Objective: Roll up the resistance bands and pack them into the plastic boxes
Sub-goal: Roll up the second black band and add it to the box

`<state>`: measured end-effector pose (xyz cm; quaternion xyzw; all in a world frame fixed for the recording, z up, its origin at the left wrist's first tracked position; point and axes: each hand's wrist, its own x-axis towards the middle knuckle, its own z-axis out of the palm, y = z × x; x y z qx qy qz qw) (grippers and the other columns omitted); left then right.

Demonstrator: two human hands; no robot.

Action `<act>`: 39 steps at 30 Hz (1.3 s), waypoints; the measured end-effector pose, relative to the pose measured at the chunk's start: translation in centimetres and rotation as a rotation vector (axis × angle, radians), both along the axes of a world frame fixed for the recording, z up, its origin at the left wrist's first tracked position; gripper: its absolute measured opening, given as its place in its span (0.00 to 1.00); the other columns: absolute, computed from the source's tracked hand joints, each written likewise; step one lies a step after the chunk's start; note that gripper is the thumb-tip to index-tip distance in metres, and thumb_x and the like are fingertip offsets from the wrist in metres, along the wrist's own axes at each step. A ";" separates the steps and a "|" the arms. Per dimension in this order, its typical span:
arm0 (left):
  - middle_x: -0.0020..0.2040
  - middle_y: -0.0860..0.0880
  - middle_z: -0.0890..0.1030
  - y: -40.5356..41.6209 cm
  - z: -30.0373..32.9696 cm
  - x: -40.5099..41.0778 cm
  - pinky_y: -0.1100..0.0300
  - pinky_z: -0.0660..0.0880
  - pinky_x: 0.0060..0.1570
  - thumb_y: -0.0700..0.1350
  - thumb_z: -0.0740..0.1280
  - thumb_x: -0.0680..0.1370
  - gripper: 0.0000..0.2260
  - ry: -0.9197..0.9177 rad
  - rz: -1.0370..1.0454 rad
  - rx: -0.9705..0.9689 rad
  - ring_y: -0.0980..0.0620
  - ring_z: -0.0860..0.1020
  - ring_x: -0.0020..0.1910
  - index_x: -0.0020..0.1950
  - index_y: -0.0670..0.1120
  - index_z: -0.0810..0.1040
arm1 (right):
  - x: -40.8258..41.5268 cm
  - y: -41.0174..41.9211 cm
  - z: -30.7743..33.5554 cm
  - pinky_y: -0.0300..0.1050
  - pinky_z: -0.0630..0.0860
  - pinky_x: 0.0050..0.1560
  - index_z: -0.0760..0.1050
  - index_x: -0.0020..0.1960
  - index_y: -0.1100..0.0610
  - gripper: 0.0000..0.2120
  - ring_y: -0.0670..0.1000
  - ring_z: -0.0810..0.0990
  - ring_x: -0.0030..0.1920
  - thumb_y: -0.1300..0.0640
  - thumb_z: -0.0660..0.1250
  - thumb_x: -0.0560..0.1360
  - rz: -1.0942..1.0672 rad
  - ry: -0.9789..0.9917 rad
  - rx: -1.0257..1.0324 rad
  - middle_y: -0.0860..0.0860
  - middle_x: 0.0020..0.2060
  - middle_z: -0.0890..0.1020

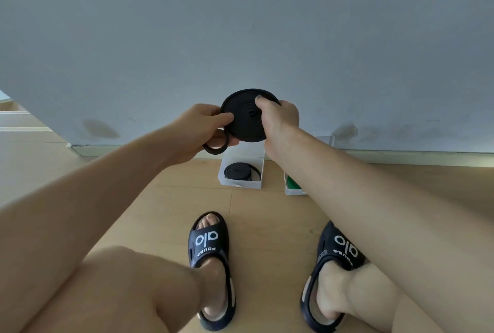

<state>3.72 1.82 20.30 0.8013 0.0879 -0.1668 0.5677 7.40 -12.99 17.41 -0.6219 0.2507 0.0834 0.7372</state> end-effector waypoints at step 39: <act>0.44 0.49 0.82 3.0 -33.8 12.6 0.61 0.69 0.29 0.45 0.62 0.80 0.04 0.128 0.149 0.395 0.52 0.73 0.31 0.52 0.50 0.75 | 9.5 3.4 -30.8 0.50 0.82 0.43 0.73 0.56 0.59 0.11 0.53 0.80 0.27 0.52 0.59 0.86 0.090 0.449 -0.206 0.51 0.35 0.78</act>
